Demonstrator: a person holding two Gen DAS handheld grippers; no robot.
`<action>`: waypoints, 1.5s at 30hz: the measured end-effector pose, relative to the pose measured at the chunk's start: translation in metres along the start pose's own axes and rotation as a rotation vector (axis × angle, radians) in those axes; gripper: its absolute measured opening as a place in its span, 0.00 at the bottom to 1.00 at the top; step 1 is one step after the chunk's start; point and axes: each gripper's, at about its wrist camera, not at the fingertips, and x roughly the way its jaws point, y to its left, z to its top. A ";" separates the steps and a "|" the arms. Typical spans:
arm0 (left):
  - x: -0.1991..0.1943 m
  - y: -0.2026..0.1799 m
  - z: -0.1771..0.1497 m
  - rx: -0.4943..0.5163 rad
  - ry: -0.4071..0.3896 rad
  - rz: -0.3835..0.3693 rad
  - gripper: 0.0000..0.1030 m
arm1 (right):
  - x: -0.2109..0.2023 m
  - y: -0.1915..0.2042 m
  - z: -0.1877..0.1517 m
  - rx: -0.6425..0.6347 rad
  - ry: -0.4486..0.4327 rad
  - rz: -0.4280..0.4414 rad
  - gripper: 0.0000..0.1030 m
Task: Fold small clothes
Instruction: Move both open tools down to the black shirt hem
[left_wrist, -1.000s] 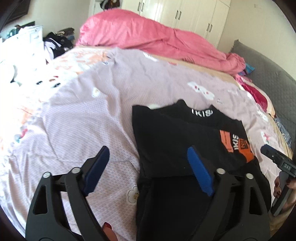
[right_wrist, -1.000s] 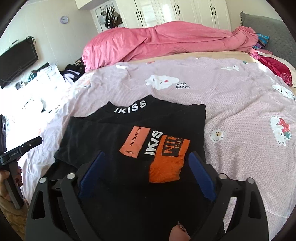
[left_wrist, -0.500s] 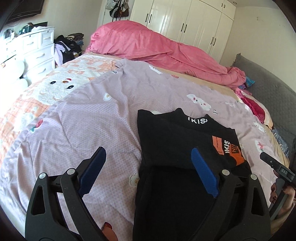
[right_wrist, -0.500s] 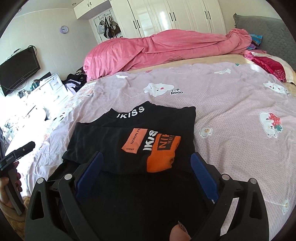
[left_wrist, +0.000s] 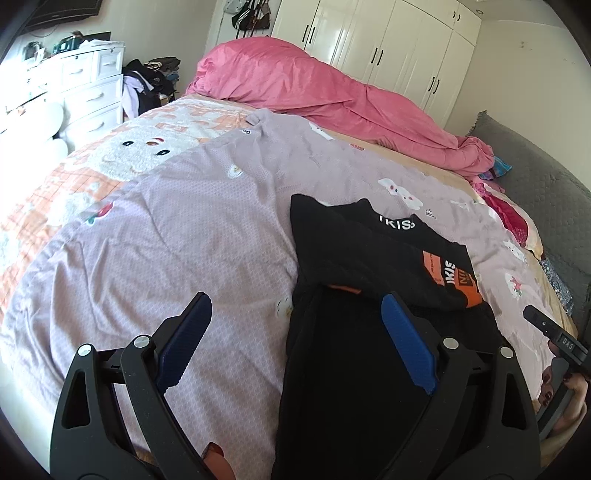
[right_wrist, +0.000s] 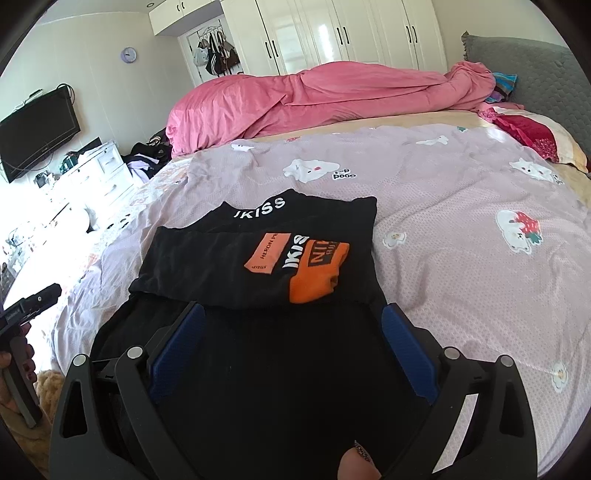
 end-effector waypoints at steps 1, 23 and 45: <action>-0.002 0.001 -0.003 0.000 0.003 0.002 0.84 | -0.002 0.000 -0.002 -0.001 0.001 0.000 0.93; -0.006 -0.003 -0.059 0.079 0.112 0.015 0.84 | -0.044 -0.019 -0.057 0.017 0.091 -0.027 0.93; -0.003 0.003 -0.102 0.112 0.245 0.020 0.84 | -0.047 -0.050 -0.104 0.067 0.224 -0.042 0.93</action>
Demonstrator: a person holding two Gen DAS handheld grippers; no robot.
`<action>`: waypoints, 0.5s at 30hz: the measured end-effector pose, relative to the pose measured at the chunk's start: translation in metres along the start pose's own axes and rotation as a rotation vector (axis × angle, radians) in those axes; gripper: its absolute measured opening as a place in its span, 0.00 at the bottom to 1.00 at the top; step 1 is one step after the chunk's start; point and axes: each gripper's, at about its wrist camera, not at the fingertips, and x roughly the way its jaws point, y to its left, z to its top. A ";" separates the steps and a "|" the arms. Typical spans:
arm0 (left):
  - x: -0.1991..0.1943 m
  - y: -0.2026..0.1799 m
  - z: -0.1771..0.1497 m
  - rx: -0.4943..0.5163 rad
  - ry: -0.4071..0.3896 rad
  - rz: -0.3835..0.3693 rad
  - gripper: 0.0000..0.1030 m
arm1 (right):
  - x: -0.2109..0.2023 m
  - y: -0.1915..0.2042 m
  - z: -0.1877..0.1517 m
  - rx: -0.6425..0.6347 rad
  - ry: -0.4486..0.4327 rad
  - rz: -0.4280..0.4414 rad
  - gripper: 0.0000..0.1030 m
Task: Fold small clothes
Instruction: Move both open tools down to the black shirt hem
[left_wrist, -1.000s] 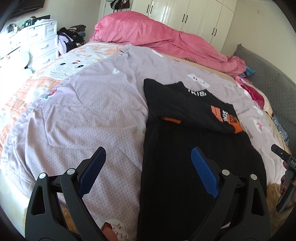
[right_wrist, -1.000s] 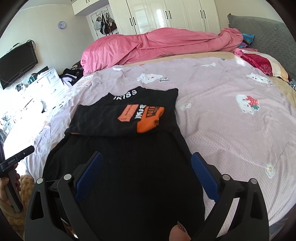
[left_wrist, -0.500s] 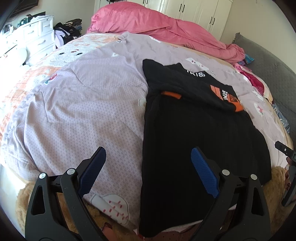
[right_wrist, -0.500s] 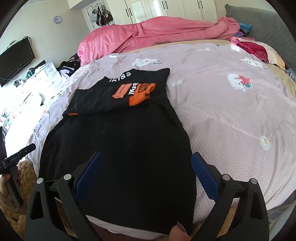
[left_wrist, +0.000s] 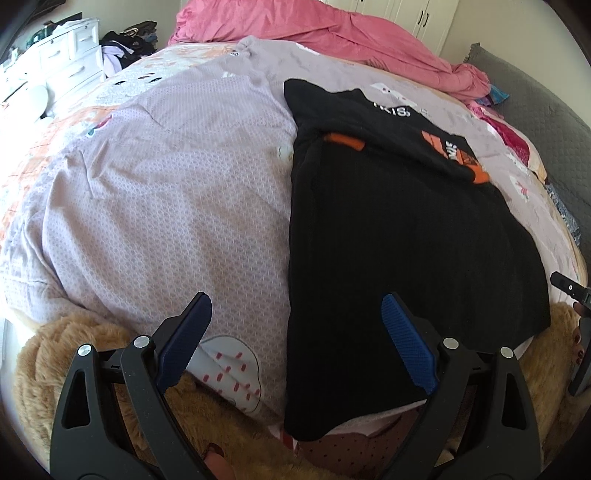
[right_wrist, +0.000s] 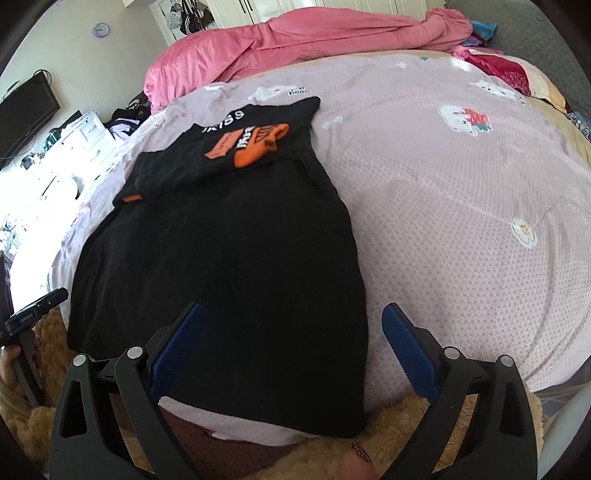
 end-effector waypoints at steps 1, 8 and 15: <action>0.001 0.000 -0.002 0.003 0.006 0.001 0.84 | 0.001 -0.001 -0.001 0.001 0.004 -0.003 0.93; 0.004 -0.003 -0.006 0.010 0.029 0.004 0.84 | 0.006 -0.006 -0.005 0.005 0.032 -0.008 0.93; 0.011 -0.007 -0.012 0.024 0.058 -0.011 0.84 | 0.013 -0.008 -0.009 -0.003 0.066 -0.004 0.92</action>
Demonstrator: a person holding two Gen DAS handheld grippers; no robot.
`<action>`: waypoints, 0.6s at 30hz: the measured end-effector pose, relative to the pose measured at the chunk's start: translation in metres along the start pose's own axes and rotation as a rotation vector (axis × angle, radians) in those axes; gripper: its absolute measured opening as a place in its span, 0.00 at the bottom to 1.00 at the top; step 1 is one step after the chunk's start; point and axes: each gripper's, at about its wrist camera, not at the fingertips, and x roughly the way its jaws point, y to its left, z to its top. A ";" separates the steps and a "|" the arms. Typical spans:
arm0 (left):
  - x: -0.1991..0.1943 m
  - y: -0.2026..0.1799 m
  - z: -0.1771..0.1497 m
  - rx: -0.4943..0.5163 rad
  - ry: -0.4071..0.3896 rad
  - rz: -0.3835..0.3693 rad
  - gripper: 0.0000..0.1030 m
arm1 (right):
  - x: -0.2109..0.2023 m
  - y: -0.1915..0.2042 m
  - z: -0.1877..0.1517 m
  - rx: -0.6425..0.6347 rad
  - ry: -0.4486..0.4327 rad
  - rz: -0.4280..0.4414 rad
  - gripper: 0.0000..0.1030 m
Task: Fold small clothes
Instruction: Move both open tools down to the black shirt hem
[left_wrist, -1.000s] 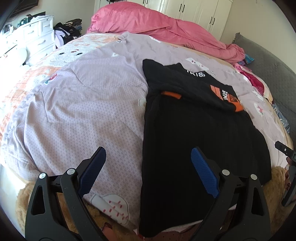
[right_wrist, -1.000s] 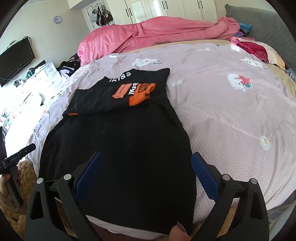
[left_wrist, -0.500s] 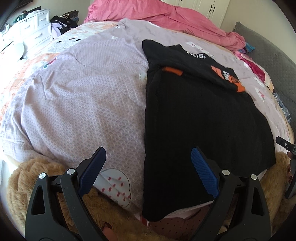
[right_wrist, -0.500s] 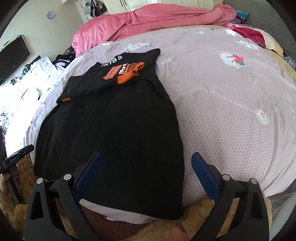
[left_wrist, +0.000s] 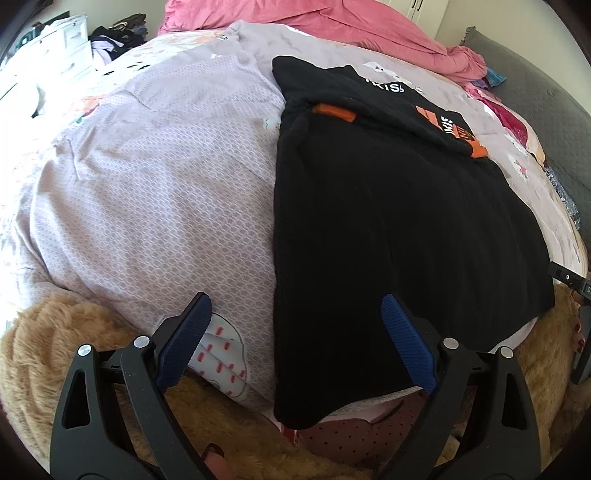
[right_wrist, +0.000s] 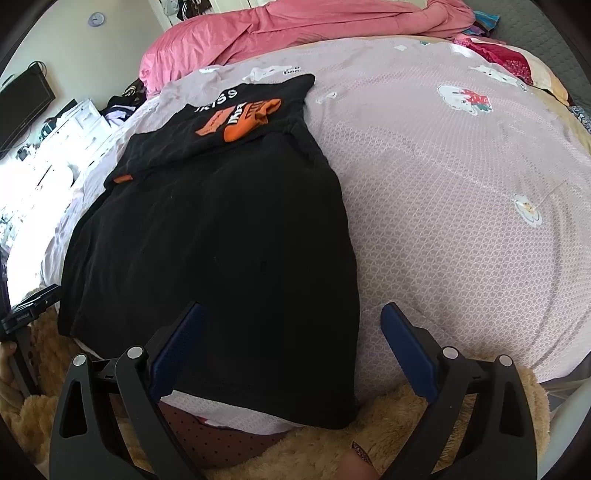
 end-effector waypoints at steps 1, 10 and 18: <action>0.001 0.000 0.000 0.001 0.001 -0.004 0.84 | 0.001 0.000 0.000 0.002 0.006 0.000 0.88; 0.006 -0.003 -0.001 -0.002 0.010 -0.005 0.84 | -0.004 0.003 -0.003 -0.035 -0.011 0.035 0.22; 0.009 -0.001 -0.002 -0.022 0.004 -0.005 0.72 | -0.031 0.005 0.004 -0.041 -0.119 0.131 0.08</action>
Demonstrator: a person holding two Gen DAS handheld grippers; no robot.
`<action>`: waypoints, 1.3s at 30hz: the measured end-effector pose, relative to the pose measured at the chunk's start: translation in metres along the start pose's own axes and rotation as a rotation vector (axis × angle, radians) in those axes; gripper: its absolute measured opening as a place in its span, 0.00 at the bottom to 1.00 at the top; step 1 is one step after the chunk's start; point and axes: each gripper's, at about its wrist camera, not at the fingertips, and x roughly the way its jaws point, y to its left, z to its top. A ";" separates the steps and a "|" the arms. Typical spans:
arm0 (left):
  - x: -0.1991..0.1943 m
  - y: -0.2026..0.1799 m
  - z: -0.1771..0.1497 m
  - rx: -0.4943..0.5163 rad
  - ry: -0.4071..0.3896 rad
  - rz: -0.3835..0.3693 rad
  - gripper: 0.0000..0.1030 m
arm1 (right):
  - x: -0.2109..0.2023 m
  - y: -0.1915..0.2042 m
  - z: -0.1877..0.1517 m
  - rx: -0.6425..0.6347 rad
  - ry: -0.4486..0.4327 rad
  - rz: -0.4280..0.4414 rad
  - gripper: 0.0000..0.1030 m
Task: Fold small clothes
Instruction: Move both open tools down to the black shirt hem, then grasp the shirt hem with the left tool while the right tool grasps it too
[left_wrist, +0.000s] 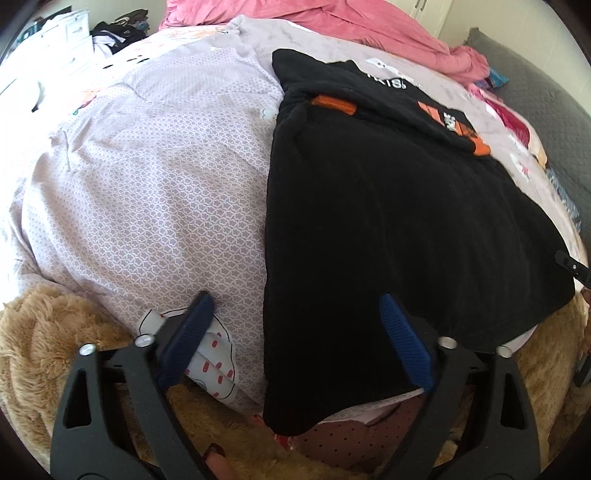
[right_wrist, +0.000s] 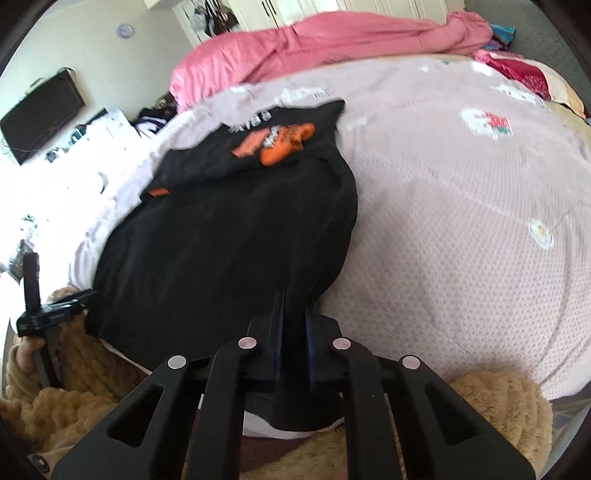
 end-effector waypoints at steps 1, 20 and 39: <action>0.001 0.001 0.000 -0.006 0.002 0.001 0.62 | -0.004 -0.001 0.003 0.006 -0.016 0.008 0.08; -0.008 0.006 -0.008 -0.073 0.021 -0.119 0.03 | -0.015 -0.013 0.016 0.054 -0.087 0.001 0.08; -0.064 0.007 0.059 -0.078 -0.214 -0.168 0.03 | -0.036 -0.012 0.050 0.069 -0.216 0.019 0.08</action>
